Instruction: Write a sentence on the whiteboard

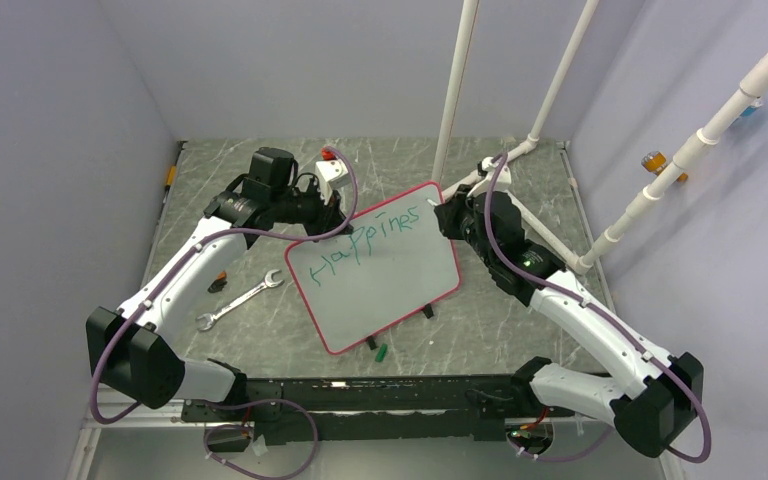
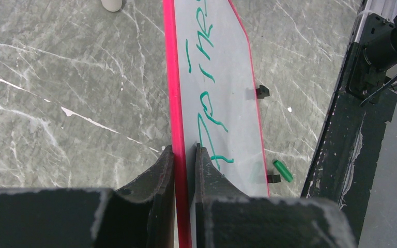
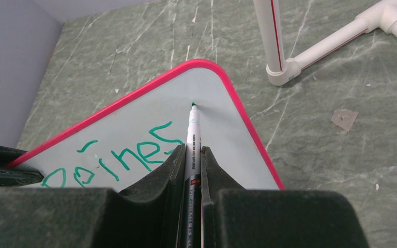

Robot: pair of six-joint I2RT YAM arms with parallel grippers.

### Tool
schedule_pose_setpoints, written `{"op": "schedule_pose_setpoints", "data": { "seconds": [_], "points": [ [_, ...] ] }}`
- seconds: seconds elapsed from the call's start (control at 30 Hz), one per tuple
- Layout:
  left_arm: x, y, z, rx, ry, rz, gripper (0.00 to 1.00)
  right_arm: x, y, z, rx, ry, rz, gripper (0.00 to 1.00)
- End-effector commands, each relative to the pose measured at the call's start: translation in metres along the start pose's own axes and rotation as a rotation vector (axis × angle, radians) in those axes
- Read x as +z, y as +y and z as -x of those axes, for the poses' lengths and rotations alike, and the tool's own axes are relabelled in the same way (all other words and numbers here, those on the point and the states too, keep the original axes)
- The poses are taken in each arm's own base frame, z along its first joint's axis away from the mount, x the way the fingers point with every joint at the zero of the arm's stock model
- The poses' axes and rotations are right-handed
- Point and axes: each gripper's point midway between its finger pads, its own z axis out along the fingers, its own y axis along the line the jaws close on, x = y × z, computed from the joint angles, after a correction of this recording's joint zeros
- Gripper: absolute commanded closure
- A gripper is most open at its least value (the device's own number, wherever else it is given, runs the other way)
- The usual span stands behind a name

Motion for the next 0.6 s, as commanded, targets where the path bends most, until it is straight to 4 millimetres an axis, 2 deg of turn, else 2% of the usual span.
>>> {"op": "schedule_pose_setpoints", "data": {
  "seconds": [0.0,0.57],
  "points": [
    [-0.008,0.0,0.017,0.116,-0.049,0.02,1.0,0.0,0.013,0.015,0.008,-0.028,0.046,1.0],
    [-0.008,0.0,0.017,0.114,-0.049,0.024,1.0,0.002,0.013,-0.015,0.009,0.061,0.083,1.0]
  ]
}}
